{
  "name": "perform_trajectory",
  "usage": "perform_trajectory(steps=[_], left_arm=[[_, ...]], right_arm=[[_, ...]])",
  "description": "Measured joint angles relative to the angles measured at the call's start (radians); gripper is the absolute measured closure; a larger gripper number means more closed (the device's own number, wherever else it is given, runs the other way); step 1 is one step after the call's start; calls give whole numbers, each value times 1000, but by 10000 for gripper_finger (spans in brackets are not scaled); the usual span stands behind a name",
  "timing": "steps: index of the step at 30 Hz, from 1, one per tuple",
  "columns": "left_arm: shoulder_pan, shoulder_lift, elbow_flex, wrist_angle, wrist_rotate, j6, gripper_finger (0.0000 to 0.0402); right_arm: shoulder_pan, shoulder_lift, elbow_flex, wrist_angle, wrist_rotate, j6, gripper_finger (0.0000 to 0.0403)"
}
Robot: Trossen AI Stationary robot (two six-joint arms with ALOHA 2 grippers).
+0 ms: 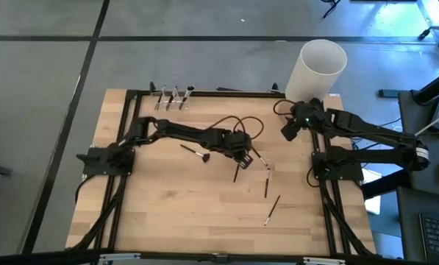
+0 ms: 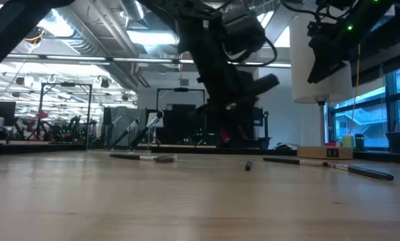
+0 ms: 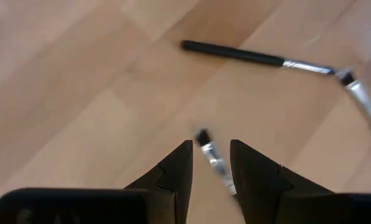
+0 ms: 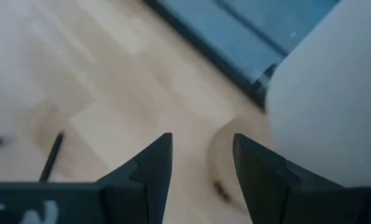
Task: Put items in baskets/containers
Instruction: Put the black eyeshadow brush into the transparent organizer
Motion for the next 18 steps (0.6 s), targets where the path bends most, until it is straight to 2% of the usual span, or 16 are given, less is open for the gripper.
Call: perform_trajectory(steps=[4, 9, 18], left_arm=[[-14, 43, 17, -1, -11, -38, 299], [-34, 54, 17, 2, -38, -124, 300], [-58, 86, 16, 20, -70, -128, 300]], right_arm=[[0, -3, -2, -38, -50, -15, 235], [-1, -7, -4, -99, -42, -36, 235], [-1, -31, -4, -92, -40, -47, 235]])
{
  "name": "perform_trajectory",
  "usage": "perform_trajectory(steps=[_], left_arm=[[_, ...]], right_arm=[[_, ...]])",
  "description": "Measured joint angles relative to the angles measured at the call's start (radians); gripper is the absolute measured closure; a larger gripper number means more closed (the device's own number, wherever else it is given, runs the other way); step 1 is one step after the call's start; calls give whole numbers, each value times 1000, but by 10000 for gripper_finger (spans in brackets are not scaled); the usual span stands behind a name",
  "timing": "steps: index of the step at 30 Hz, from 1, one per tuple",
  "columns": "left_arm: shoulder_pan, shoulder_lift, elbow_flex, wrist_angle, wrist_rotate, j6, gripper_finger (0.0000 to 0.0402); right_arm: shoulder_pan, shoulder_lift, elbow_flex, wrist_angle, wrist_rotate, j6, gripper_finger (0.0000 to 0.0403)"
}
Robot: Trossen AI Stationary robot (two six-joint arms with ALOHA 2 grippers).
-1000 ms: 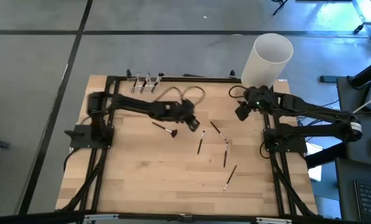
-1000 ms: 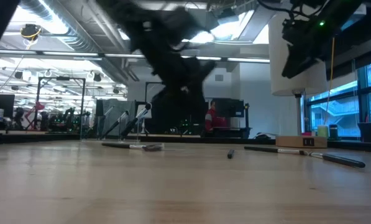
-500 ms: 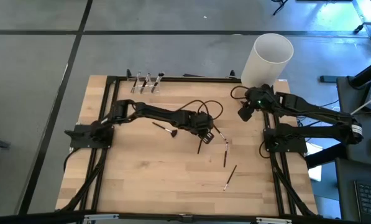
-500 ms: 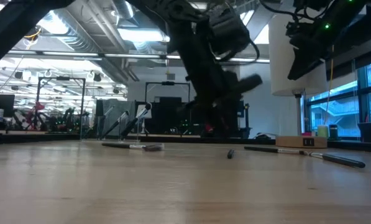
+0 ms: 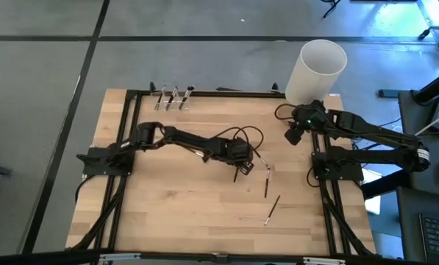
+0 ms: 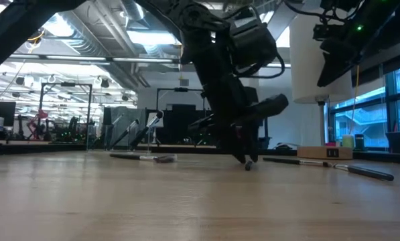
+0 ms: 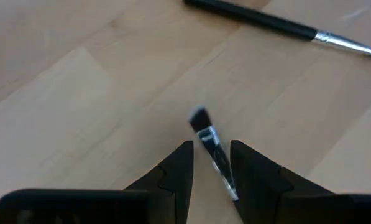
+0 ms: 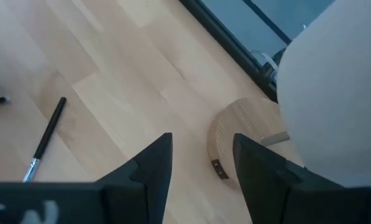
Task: Put items in baskets/containers
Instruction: Put the black eyeshadow brush into the transparent organizer
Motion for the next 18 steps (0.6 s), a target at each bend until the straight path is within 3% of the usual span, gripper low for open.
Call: perform_trajectory(steps=[9, 18], left_arm=[[-11, 16, 5, -42, -3, 28, 308], [-12, 17, 4, -68, -1, 68, 384]], right_arm=[[0, -3, 4, 16, 0, -1, 235], [0, -3, 5, 7, -1, -2, 235]])
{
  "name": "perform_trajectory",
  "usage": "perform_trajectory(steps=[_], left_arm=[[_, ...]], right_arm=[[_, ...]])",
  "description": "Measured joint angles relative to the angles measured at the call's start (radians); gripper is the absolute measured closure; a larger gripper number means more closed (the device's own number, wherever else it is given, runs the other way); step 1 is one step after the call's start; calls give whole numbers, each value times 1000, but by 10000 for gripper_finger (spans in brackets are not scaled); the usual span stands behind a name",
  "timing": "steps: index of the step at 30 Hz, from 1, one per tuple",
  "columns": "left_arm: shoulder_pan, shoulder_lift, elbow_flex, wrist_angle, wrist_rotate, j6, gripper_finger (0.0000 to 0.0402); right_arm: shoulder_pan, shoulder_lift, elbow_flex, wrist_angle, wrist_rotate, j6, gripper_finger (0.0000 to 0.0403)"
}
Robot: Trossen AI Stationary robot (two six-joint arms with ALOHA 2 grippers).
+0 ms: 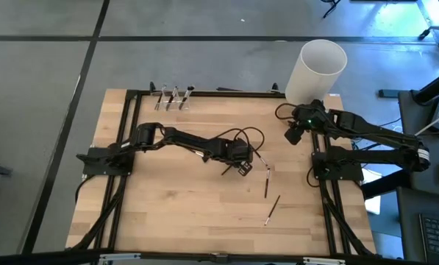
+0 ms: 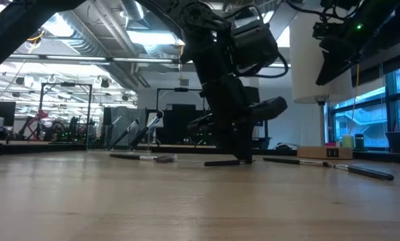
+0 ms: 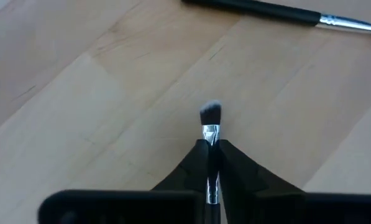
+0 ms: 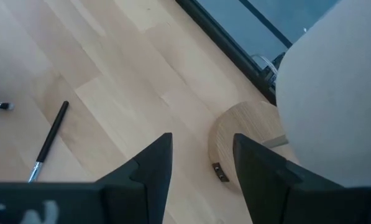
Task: Put items in baskets/containers
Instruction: Put the black eyeshadow brush into the transparent organizer
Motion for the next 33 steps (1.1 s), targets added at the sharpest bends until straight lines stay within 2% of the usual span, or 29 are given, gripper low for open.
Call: perform_trajectory(steps=[6, 9, 19, 22, 26, 33], left_arm=[[6, -22, -5, -19, 10, 56, 376], [17, -55, -11, -84, -16, 88, 369], [113, -267, -9, -216, -267, 144, 373], [150, -341, -23, -250, -386, 170, 372], [207, -429, -103, -263, -553, 182, 377], [386, -572, -317, -173, -671, 223, 387]], right_arm=[[0, 0, 0, -6, 0, 0, 235], [0, 0, 0, -4, 0, 3, 235], [0, 0, 0, -2, 0, 31, 235], [0, 0, -3, -12, -1, 47, 235], [1, 0, -3, -17, -1, 67, 235], [2, 0, -5, -29, 0, 110, 235]])
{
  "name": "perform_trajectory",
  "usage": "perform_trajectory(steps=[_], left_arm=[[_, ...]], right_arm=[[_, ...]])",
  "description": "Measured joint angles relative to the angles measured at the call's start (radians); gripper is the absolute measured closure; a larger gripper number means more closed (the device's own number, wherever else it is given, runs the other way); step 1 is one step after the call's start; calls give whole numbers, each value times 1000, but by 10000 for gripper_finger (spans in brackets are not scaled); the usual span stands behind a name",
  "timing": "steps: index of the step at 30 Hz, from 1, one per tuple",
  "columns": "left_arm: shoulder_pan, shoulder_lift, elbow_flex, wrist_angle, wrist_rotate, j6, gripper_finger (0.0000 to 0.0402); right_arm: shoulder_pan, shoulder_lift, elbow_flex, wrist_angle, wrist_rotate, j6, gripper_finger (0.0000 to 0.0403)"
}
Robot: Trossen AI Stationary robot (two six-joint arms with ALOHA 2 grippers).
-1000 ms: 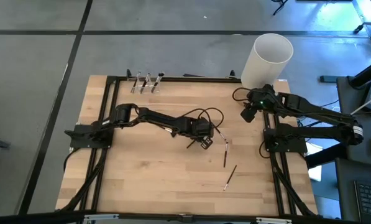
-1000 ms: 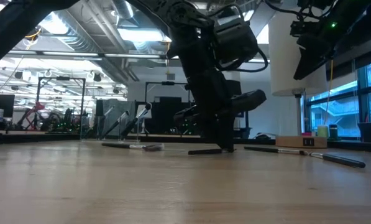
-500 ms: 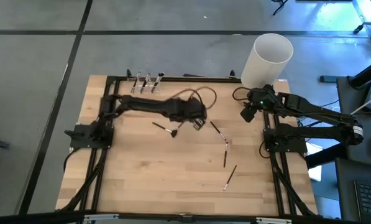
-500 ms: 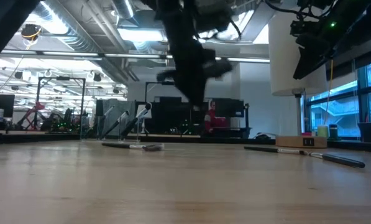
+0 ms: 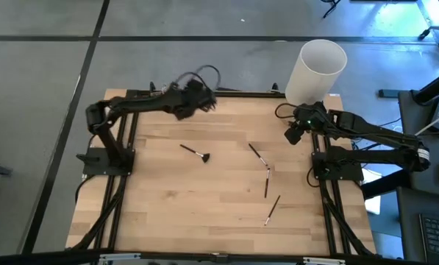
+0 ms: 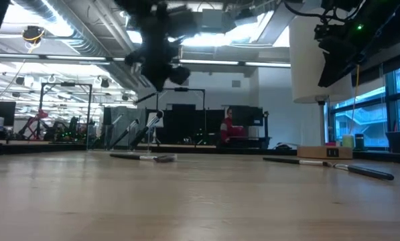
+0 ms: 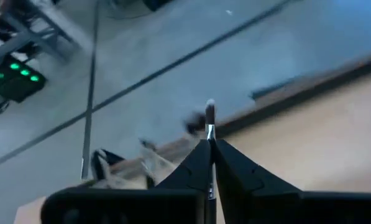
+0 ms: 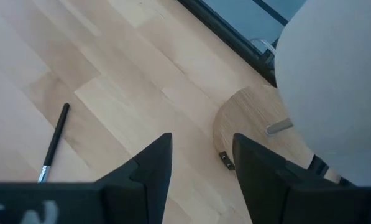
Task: Put items in baskets/containers
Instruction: Put the black eyeshadow brush into the transparent organizer
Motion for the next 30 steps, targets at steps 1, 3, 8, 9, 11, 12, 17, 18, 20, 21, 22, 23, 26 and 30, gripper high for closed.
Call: perform_trajectory(steps=[1, 3, 8, 9, 11, 12, 17, 18, 20, 21, 22, 23, 26, 30], left_arm=[[34, -20, -34, 48, 0, 26, 388], [102, -59, -109, 135, 11, 79, 390], [267, -117, -296, 488, 166, 216, 391], [293, -124, -331, 570, 202, 253, 391], [329, -127, -389, 701, 260, 335, 391], [342, -126, -416, 757, 274, 370, 391], [377, -126, -503, 897, 292, 458, 390], [381, -126, -511, 899, 293, 471, 391], [382, -126, -524, 901, 294, 486, 392], [382, -126, -532, 902, 294, 489, 392], [382, -126, -536, 898, 294, 490, 391], [379, -125, -538, 896, 296, 489, 390], [366, -125, -538, 893, 316, 482, 386], [342, -125, -538, 889, 324, 508, 374]], right_arm=[[0, 0, 0, -2, 3, 0, 235], [2, 0, 0, -3, 6, 4, 235], [3, 0, 0, -3, 10, 24, 235], [4, 0, 0, -3, 10, 24, 235], [5, 0, 0, -3, 10, 25, 235], [5, 0, 0, -3, 10, 25, 235], [5, 0, -1, -3, 10, 26, 235], [5, 0, -1, -3, 10, 26, 235], [5, 0, -1, -3, 10, 27, 235], [5, 0, -1, -3, 10, 28, 235], [5, 0, -1, -3, 10, 29, 235], [5, 0, -2, -3, 10, 29, 235], [5, 0, -11, 0, 10, 30, 235], [5, 0, -17, 5, 9, 30, 235]])
